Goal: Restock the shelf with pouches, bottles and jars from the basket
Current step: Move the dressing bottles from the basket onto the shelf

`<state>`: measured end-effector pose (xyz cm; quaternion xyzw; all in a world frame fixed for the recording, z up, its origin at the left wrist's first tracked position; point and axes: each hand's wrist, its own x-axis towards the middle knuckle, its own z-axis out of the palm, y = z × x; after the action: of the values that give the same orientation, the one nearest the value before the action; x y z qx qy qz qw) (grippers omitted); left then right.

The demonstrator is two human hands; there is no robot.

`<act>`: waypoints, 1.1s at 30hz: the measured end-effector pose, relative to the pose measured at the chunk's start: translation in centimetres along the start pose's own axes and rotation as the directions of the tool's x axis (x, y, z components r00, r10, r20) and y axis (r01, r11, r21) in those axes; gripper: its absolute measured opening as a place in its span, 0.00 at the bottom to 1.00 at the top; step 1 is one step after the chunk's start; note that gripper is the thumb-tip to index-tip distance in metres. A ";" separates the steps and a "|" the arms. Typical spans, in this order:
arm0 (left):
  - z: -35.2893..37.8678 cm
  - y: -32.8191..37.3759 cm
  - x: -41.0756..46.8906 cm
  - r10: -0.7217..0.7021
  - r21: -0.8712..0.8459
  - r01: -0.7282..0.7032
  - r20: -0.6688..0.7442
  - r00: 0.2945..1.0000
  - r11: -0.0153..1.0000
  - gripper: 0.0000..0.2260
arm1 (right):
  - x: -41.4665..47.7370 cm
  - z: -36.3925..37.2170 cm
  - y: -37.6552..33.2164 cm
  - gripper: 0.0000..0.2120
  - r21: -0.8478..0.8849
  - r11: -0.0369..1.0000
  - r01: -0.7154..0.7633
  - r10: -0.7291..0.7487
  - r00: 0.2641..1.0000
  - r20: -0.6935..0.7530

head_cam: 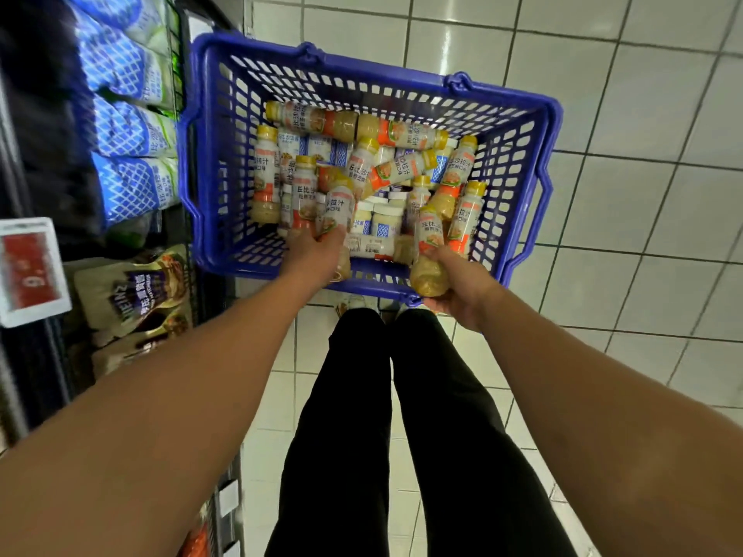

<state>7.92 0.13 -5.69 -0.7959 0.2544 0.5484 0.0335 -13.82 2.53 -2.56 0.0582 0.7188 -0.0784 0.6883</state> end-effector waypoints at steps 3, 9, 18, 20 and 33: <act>-0.8 0.1 -3.0 -0.065 -0.031 0.066 0.045 0.997 0.997 0.28 | -3.5 -1.0 0.3 0.15 -0.009 1.000 -0.005 0.005 1.000 -0.012; -2.8 0.6 -9.7 -0.122 -0.266 0.164 0.165 0.979 0.950 0.18 | -11.5 -2.2 0.9 0.16 0.044 0.997 0.062 -0.062 0.998 -0.011; -7.5 3.3 -22.3 -0.006 -0.448 0.116 0.240 0.971 0.887 0.09 | -24.4 -1.8 1.2 0.13 0.066 0.986 0.156 -0.157 0.987 0.014; -8.9 4.2 -25.2 0.030 -0.463 0.083 0.231 0.972 0.883 0.08 | -27.3 -1.7 1.0 0.15 0.064 0.980 0.191 -0.194 0.980 0.036; -16.3 7.3 -42.0 0.264 -0.693 -0.149 0.061 0.963 0.706 0.11 | -46.7 -1.0 0.3 0.15 0.021 0.887 0.460 -0.456 0.870 0.185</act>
<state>7.34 3.89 39.80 -0.6734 0.1195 0.6637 -0.3028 -12.64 4.17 44.14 -0.1295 0.6458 -0.2358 0.7145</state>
